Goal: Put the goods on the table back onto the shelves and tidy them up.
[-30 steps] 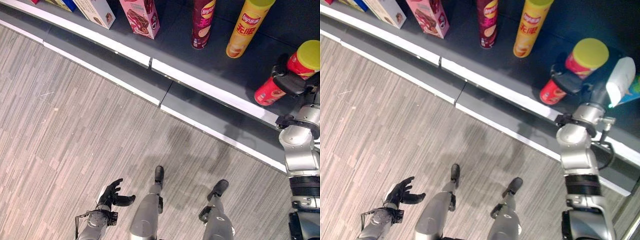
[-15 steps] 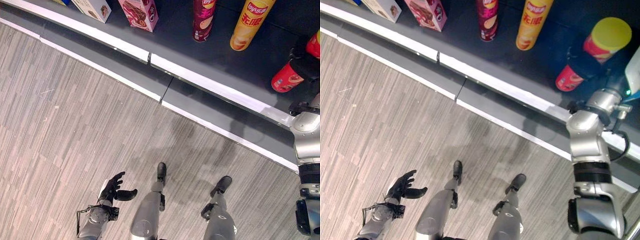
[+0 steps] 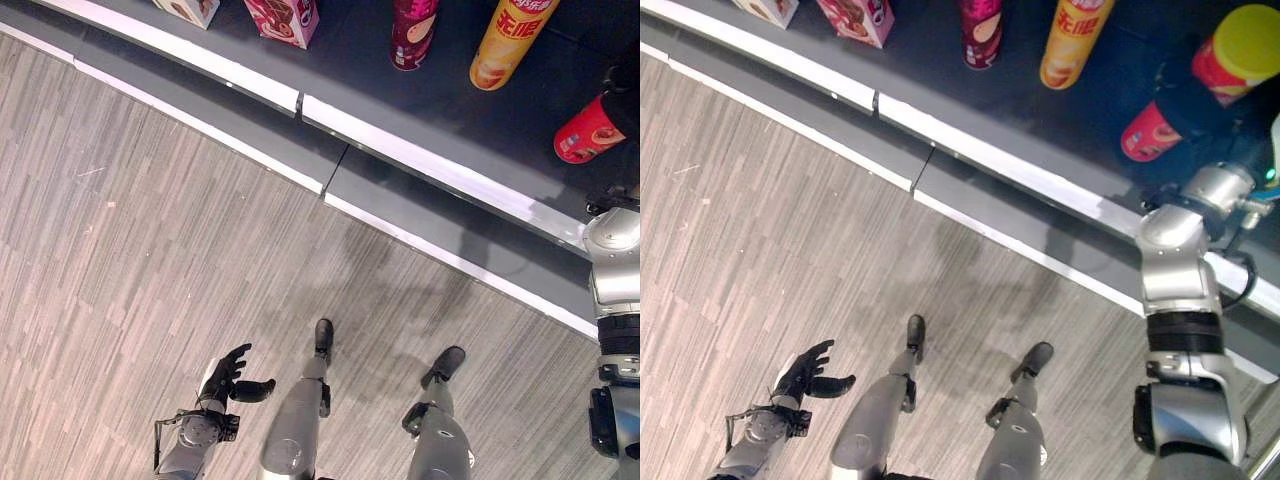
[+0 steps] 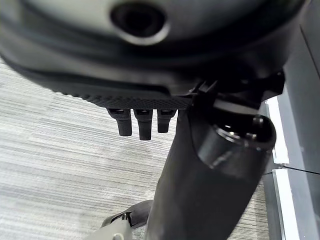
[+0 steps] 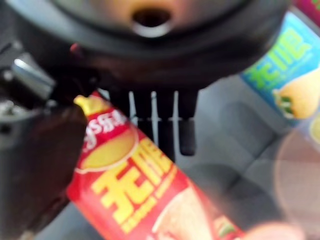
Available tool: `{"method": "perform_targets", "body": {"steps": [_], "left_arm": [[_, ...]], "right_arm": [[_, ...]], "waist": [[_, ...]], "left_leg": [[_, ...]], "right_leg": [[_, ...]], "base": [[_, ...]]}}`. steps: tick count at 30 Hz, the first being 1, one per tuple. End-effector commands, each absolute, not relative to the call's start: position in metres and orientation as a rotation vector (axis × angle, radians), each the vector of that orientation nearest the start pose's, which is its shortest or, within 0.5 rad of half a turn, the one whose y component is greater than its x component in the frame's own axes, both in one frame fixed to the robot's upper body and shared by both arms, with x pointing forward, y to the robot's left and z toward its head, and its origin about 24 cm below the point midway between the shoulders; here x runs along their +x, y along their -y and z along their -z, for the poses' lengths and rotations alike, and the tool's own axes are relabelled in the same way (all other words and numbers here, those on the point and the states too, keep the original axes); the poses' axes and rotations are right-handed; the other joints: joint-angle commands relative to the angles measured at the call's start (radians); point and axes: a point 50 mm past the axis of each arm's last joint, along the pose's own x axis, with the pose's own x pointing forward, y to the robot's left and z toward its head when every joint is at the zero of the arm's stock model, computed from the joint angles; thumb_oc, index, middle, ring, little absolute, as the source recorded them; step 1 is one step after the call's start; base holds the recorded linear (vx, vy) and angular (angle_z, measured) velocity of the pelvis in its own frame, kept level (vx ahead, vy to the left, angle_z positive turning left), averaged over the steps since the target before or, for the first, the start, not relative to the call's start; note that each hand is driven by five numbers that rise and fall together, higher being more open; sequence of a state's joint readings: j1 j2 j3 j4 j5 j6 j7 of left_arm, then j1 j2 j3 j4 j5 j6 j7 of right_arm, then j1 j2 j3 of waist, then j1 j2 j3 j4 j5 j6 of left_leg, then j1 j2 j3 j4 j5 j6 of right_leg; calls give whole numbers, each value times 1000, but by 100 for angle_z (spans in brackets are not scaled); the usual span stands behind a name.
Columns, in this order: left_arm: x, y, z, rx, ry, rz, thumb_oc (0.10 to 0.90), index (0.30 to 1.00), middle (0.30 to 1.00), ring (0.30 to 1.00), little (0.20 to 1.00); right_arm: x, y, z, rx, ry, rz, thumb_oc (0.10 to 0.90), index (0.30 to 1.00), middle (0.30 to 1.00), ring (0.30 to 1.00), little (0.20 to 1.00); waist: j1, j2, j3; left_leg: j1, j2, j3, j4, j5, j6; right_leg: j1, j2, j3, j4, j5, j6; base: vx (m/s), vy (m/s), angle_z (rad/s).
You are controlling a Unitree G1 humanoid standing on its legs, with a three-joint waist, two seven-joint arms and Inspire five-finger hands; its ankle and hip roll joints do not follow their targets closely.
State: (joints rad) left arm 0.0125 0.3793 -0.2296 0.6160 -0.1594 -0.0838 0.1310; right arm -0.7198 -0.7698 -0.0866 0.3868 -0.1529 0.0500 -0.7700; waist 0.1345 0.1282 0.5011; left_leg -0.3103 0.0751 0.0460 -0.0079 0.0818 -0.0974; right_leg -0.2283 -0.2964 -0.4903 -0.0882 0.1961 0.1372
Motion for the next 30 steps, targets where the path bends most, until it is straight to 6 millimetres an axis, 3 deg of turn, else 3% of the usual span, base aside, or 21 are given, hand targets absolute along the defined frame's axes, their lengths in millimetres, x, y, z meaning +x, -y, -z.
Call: {"method": "perform_targets", "body": {"steps": [1, 6, 10, 18, 30], "left_arm": [[194, -273, 67, 425, -552, -165, 800, 900, 900, 900, 900], [201, -275, 62, 438, -532, -179, 800, 900, 900, 900, 900], [202, -274, 62, 440, -528, -174, 800, 900, 900, 900, 900], [203, -275, 58, 455, -509, -181, 800, 900, 900, 900, 900], [206, -272, 57, 453, -496, -176, 800, 900, 900, 900, 900]], "right_arm": [[286, 313, -346, -514, 1002, 1154, 400, 300, 300, 300, 300], [286, 308, -351, -486, 1020, 1149, 400, 300, 300, 300, 300], [285, 308, -352, -480, 1023, 1157, 400, 300, 300, 300, 300], [283, 318, -353, -571, 998, 1229, 400, 300, 300, 300, 300], [287, 322, -345, -562, 954, 1237, 400, 300, 300, 300, 300]], "waist": [[15, -52, -29], [17, -81, -6], [21, -86, 2], [16, -75, 13], [9, -70, 18]], "left_leg": [[-52, 28, 17, 23, -22, -27], [-70, 31, 18, 31, -21, -31], [-74, 30, 18, 31, -21, -30], [-78, 24, 20, 32, -25, -29], [-91, 24, 16, 37, -26, -29]], "right_leg": [[-43, -62, 61, 171, -126, 88], [-59, -59, 66, 175, -125, 85], [-61, -58, 66, 172, -121, 87], [-71, -58, 71, 175, -119, 88], [-82, -56, 80, 174, -119, 88]], "base": [[-23, -85, 1], [-6, -37, -1], [0, 0, 0], [0, 0, 0], [0, 0, 0]]}}
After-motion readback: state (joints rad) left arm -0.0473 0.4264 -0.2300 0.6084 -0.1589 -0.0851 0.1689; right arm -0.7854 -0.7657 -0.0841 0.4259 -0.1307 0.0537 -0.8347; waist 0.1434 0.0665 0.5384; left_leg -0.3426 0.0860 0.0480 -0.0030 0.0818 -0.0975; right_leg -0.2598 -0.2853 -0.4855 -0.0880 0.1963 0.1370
